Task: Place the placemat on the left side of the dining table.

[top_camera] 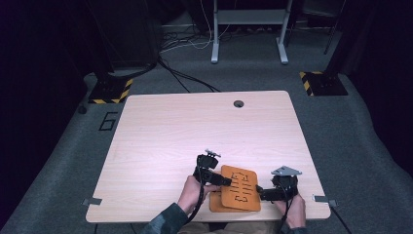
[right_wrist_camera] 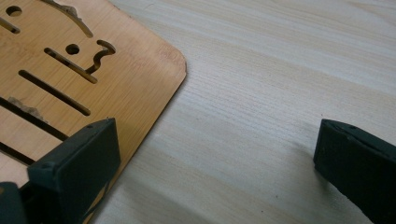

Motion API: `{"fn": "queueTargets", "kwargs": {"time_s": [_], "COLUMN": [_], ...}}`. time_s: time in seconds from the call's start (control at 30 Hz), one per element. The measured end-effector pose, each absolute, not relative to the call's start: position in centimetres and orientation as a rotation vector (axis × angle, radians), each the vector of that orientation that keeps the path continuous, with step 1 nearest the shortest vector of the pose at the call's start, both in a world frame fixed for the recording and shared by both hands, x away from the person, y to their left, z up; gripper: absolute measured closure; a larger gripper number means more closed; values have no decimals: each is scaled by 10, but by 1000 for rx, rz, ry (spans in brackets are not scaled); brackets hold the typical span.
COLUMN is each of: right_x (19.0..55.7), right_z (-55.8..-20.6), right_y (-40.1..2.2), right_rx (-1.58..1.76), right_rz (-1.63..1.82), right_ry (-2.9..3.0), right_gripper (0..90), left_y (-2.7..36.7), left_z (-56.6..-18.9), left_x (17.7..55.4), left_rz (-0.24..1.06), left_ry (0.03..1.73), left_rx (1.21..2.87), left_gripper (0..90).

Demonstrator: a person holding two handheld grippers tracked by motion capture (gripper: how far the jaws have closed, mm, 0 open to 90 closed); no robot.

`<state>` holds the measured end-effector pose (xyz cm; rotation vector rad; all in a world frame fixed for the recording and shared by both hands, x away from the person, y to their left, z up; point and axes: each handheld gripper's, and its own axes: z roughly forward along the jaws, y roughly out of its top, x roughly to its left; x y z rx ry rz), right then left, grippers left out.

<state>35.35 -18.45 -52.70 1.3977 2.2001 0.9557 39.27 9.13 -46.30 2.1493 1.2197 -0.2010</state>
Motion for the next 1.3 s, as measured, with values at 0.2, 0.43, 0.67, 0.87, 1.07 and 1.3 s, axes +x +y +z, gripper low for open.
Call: {"fn": "queueTargets", "kwargs": {"time_s": [0.2, 0.43, 0.67, 0.87, 1.07, 1.3], "right_x": [353, 353, 352, 352, 352, 352], "right_z": [-527, -527, -527, -527, -527, -527], "right_y": [-185, -185, -186, -187, -188, -192], "right_rx": [1398, 1395, 1407, 1418, 1431, 1442], "right_rz": [955, 955, 959, 968, 982, 1017], "right_ry": [2196, 2195, 2184, 2176, 2172, 2159], "right_gripper": [0, 0, 0, 0, 1, 2], "left_y": [92, 95, 88, 82, 75, 67], "left_z": [-462, -461, -448, -438, -432, -426], "left_x": [396, 398, 399, 400, 400, 400], "left_rz": [-207, -240, -257, -271, -290, -310], "left_ry": [1246, 1272, 1263, 1253, 1251, 1240], "left_rx": [2152, 2117, 2110, 2098, 2083, 2077], "left_gripper": [602, 650, 682, 711, 760, 807]}}
